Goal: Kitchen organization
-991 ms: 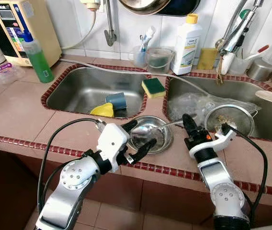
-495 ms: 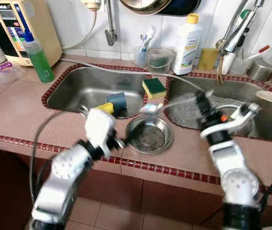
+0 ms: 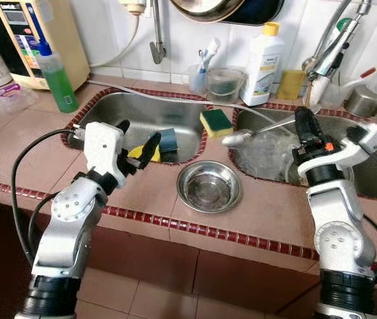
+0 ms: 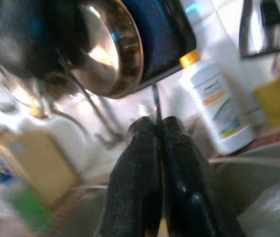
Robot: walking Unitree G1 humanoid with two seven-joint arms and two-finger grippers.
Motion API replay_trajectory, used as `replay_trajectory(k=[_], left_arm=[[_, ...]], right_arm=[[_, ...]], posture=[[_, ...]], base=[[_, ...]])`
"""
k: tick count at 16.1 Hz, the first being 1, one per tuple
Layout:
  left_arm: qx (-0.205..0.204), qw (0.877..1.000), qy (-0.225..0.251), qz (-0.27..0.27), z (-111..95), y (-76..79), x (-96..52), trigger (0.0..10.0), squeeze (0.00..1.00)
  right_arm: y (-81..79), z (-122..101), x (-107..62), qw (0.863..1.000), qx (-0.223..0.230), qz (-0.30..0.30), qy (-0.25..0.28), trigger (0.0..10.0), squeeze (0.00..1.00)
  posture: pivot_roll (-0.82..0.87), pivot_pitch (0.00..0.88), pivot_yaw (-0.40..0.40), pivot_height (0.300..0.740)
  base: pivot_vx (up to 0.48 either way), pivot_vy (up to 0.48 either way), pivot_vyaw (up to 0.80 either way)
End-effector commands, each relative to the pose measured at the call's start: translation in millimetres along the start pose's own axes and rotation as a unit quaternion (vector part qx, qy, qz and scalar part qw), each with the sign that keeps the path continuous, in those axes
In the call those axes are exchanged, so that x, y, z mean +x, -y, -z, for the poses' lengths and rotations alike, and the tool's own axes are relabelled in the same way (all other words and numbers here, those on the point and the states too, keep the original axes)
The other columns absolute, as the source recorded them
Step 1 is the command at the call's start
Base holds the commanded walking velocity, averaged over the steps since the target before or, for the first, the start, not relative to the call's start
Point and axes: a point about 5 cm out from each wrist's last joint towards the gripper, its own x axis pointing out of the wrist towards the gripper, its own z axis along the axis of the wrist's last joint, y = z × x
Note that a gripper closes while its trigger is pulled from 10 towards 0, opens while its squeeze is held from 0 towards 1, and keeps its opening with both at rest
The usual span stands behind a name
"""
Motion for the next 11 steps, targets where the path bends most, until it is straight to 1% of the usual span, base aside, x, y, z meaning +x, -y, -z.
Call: replay_trajectory(k=[1,2,4,5,8,11], left_arm=[[-0.013,1.0,0.015,-0.005,-5,-3.0,3.4,10.0,0.0],[-0.015,1.0,0.017,-0.005,-5,-3.0,4.0,10.0,0.0],[-0.026,1.0,0.004,-0.01,-1,-4.3,8.9,10.0,0.0],[-0.029,1.0,-0.001,-0.01,1,-4.7,10.0,10.0,0.0],[-0.023,0.999,-0.021,-0.025,9,-7.9,10.3,10.0,0.0],[-0.029,0.998,-0.031,-0.037,15,-9.9,10.3,10.0,0.0]], right_arm=[[-8.8,1,5.2,0.997,-0.07,-0.012,-0.004,10.0,0.0],[-10.1,3,5.4,0.996,-0.089,-0.016,-0.009,10.0,0.0],[-16.6,10,4.9,0.99,-0.138,-0.036,-0.019,10.0,0.0],[-18.7,12,4.3,0.989,-0.141,-0.041,-0.02,10.0,0.0],[-25.2,19,0.6,0.985,-0.16,-0.054,-0.025,10.0,0.0],[-28.8,24,-2.4,0.983,-0.171,-0.061,-0.027,10.0,0.0]], posture=[[-0.07,0.047,0.001,0.74],[-0.07,0.047,0.001,0.74],[-0.07,0.049,0.002,0.74],[-0.07,0.053,0.002,0.74],[-0.07,0.062,0.003,0.74],[-0.08,0.069,0.006,0.74]], base=[[0.0,0.0,0.0],[0.0,0.0,0.0],[0.0,0.0,0.0],[0.0,0.0,0.0],[0.0,0.0,0.0],[0.0,0.0,0.0]])
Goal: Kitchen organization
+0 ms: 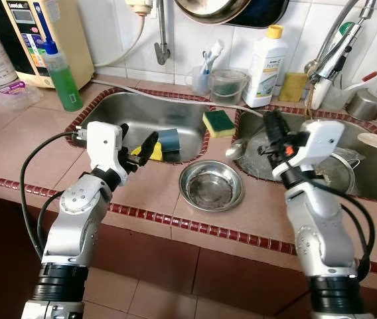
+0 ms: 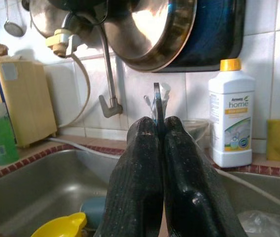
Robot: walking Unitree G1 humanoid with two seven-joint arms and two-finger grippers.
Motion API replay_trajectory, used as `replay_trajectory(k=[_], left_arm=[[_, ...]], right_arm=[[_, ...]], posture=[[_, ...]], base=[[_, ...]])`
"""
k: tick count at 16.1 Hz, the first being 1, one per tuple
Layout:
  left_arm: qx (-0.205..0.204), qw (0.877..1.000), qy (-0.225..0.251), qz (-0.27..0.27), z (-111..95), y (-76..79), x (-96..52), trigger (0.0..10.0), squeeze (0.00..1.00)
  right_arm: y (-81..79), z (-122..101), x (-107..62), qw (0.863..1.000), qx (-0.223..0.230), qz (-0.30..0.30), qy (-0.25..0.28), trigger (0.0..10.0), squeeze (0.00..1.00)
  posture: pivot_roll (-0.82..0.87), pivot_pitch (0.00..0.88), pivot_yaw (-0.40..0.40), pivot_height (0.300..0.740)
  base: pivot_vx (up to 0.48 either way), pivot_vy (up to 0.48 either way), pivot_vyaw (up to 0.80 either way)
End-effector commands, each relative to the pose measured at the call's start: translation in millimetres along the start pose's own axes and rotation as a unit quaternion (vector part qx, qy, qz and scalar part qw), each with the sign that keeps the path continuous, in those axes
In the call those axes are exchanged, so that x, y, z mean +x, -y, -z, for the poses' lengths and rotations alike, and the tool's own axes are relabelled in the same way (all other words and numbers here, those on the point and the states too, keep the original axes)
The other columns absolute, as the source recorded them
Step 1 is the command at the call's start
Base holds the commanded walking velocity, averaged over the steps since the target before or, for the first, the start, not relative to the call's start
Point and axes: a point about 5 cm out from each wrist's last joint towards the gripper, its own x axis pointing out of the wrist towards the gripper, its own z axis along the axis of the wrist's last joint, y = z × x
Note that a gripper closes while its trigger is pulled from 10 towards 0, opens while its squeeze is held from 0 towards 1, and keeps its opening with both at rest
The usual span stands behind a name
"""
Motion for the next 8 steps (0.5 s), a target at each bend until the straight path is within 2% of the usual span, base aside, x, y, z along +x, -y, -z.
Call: replay_trajectory(k=[1,7,8], left_arm=[[0.003,1.0,-0.001,-0.01,-1.7,-3.8,1.4,10.0,0.0],[0.003,1.0,-0.006,-0.017,0.7,-6.7,1.0,10.0,0.0],[0.003,1.0,-0.006,-0.017,0.8,-6.5,1.1,10.0,0.0]], right_arm=[[-2.5,-0.6,-0.7,1.0,-0.006,-0.007,0.005,10.0,0.0],[-5.4,2.0,-2.1,1.0,-0.016,-0.011,0.002,10.0,0.0],[-5.5,2.2,-2.1,1.0,-0.016,-0.012,0.002,10.0,0.0]], posture=[[-0.08,0.071,0.006,0.74],[-0.08,0.077,0.006,0.74],[-0.08,0.077,0.005,0.74]], base=[[0.0,0.0,0.0],[0.0,0.0,0.0],[0.0,0.27,0.0]])
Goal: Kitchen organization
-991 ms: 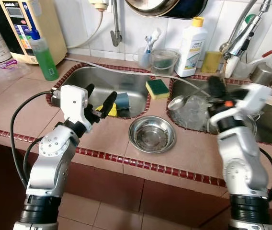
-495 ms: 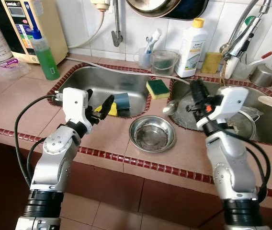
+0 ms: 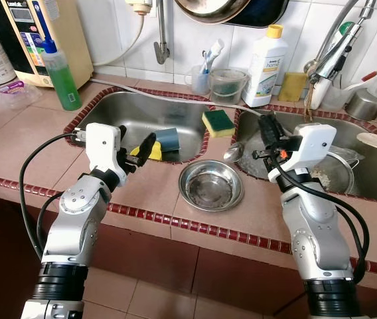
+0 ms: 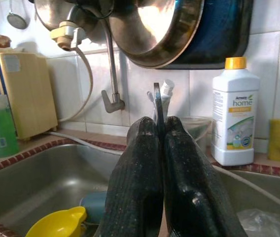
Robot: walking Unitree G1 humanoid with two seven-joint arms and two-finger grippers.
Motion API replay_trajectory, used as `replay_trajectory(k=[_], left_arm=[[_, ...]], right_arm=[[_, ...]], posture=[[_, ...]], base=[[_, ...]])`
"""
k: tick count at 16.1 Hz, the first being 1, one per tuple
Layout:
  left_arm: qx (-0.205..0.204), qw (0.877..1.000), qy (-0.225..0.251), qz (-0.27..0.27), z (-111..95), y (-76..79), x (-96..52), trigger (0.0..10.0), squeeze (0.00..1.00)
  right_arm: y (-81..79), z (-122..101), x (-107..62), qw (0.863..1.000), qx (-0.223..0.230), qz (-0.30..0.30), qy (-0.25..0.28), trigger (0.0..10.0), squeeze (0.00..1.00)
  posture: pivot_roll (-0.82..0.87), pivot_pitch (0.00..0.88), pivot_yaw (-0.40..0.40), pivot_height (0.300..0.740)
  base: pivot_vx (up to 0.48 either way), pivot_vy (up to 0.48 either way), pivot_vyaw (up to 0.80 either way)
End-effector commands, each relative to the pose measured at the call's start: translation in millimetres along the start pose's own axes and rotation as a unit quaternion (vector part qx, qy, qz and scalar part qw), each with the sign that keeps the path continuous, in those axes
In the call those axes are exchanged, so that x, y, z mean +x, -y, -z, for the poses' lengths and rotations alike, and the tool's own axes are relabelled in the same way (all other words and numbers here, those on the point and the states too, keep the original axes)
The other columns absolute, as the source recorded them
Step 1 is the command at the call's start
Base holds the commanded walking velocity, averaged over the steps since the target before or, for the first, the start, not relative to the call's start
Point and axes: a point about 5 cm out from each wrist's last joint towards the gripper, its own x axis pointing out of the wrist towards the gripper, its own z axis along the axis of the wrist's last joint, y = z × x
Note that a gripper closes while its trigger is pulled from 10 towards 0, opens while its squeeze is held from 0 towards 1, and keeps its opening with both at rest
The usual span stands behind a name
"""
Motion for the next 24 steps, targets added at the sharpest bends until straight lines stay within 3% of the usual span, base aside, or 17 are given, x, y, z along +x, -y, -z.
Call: replay_trajectory(k=[1,16,24], left_arm=[[0.005,1.0,0.0,-0.007,-2,-3.3,1.1,10.0,0.0],[0.001,1.0,-0.001,-0.001,-1,-0.6,3.7,10.0,0.0],[0.003,1.0,-0.001,0.003,-2,-0.6,4.1,10.0,0.0]], right_arm=[[-0.3,0,-1.2,1.0,-0.005,-0.003,0.004,10.0,0.0],[-4.3,-2,-2.7,1.0,-0.022,-0.01,0.01,10.0,0.0],[-1.5,-13,-1.1,0.998,0.042,0.01,0.053,10.0,0.0]], posture=[[-0.08,0.077,0.005,0.74],[-0.1,0.08,0.011,0.74],[-0.09,0.072,0.016,0.74]], base=[[0.0,0.274,0.0],[0.0,0.301,0.0],[0.0,0.313,0.0]])
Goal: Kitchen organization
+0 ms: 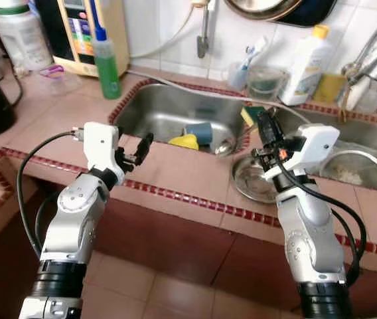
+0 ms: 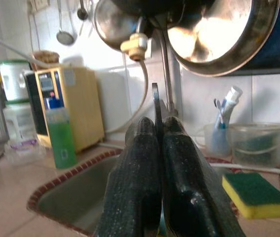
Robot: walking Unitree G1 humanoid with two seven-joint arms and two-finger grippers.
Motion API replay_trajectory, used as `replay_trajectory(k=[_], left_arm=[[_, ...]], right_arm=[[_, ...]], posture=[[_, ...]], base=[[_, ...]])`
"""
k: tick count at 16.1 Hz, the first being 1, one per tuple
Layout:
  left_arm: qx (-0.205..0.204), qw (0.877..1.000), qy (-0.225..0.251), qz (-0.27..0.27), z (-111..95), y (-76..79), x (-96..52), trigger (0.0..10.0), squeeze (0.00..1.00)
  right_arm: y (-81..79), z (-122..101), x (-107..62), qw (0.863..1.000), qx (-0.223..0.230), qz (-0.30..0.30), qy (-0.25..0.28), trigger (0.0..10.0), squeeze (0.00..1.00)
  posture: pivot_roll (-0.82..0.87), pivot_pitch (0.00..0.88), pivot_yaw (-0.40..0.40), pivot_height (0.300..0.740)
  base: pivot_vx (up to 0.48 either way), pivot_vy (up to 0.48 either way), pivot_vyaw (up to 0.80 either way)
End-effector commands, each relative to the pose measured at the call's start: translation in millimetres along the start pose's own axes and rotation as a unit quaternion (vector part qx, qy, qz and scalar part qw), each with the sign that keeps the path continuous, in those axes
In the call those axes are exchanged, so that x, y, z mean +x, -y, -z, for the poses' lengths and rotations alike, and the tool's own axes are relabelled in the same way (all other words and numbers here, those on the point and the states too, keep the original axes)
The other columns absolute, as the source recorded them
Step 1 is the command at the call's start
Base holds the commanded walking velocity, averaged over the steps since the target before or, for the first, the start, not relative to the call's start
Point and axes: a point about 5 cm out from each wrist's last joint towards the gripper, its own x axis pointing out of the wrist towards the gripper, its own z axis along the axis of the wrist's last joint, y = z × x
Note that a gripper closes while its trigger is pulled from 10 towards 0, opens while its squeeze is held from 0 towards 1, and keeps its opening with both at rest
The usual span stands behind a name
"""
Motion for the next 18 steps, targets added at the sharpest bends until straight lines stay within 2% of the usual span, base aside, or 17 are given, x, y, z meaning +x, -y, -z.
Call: replay_trajectory(k=[1,6,10,12,16,18], left_arm=[[0.003,1.0,0.003,0.008,-3.0,4.4,2.5,10.0,0.0],[0.005,1.0,0.003,0.014,-3.1,5.6,3.6,10.0,0.0],[0.014,0.999,0.018,0.024,-4.4,11.5,3.4,10.0,0.0],[0.023,0.999,0.009,0.02,-2.1,12.3,3.5,10.0,0.0],[0.026,0.999,0.013,0.033,-2.5,14.2,2.5,10.0,0.0],[0.031,0.999,0.015,0.033,-3.5,12.9,2.2,10.0,0.0]], right_arm=[[5.5,-6.0,-1.8,1.0,-0.002,0.011,0.014,10.0,0.0],[4.8,-4.9,-1.7,1.0,-0.002,0.009,0.012,10.0,0.0],[3.8,-0.7,-1.8,1.0,-0.012,0.006,0.001,10.0,0.0],[3.8,1.6,-1.1,1.0,-0.009,0.007,-0.009,10.0,0.0],[5.4,2.9,-0.3,1.0,-0.014,0.011,-0.014,10.0,0.0],[5.5,2.3,-1.2,1.0,-0.013,0.011,-0.011,10.0,0.0]], posture=[[-0.09,0.071,0.016,0.74],[-0.09,0.065,0.018,0.74],[-0.09,0.057,0.016,0.74],[-0.09,0.058,0.014,0.74],[-0.09,0.06,0.013,0.74],[-0.09,0.064,0.015,0.74]], base=[[0.0,0.315,0.0],[0.0,0.316,0.0],[0.0,0.0,0.0],[0.0,0.0,0.0],[0.0,0.0,-0.77],[0.0,0.0,-0.25]])
